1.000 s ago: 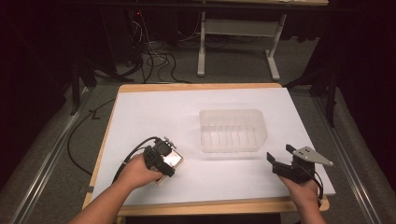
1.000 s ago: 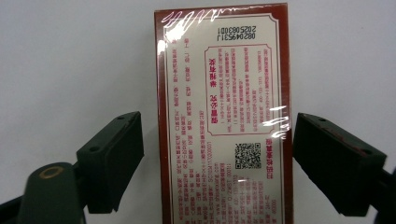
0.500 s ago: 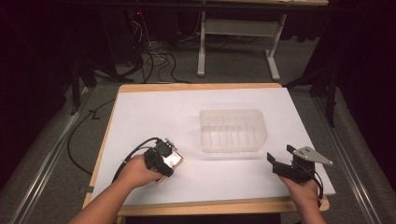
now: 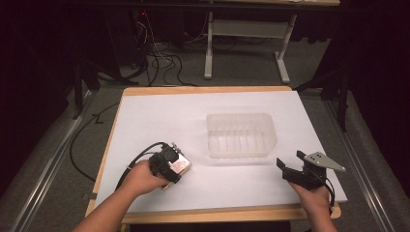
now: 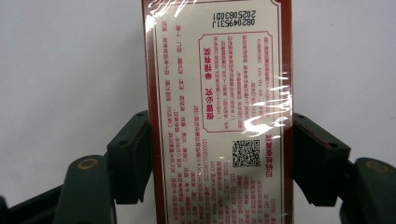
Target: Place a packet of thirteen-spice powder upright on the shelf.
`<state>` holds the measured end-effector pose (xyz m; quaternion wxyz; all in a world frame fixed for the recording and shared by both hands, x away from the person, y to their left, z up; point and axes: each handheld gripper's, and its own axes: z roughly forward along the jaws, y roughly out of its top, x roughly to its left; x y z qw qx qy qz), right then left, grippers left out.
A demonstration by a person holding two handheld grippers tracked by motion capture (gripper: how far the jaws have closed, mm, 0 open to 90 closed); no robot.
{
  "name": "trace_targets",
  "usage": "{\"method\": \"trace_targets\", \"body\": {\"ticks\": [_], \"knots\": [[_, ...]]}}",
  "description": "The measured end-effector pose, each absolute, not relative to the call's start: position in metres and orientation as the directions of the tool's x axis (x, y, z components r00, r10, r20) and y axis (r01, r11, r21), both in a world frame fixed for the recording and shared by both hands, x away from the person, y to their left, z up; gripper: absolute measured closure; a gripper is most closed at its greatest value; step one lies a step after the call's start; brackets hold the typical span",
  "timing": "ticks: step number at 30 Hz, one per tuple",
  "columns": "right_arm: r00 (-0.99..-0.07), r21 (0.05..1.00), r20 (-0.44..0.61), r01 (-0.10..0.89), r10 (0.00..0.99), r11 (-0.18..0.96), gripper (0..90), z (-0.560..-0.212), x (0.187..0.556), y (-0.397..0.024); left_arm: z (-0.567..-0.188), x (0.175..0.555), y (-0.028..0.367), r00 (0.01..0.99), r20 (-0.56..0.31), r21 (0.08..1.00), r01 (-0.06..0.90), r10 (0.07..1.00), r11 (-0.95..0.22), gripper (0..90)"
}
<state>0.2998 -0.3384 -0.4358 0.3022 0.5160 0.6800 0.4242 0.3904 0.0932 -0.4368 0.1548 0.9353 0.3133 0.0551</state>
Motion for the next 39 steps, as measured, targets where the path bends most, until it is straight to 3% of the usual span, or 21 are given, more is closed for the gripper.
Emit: {"method": "trace_targets", "body": {"ticks": [22, 39], "knots": [[-0.307, 0.912, 0.059, 0.403, 0.950, 0.073, 18.6, -0.438, 0.297, -0.335, -0.434, 0.365, 0.111, 0.763, -0.055, 0.632, 0.526, 0.644, -0.569, 32.0], [-0.375, 0.927, 0.079, 0.369, 0.924, 0.070, 22.7, -0.430, 0.291, -0.317, -0.433, 0.345, 0.097, 0.753, -0.067, 0.829, 0.407, 0.654, -0.384, 32.2]]}}
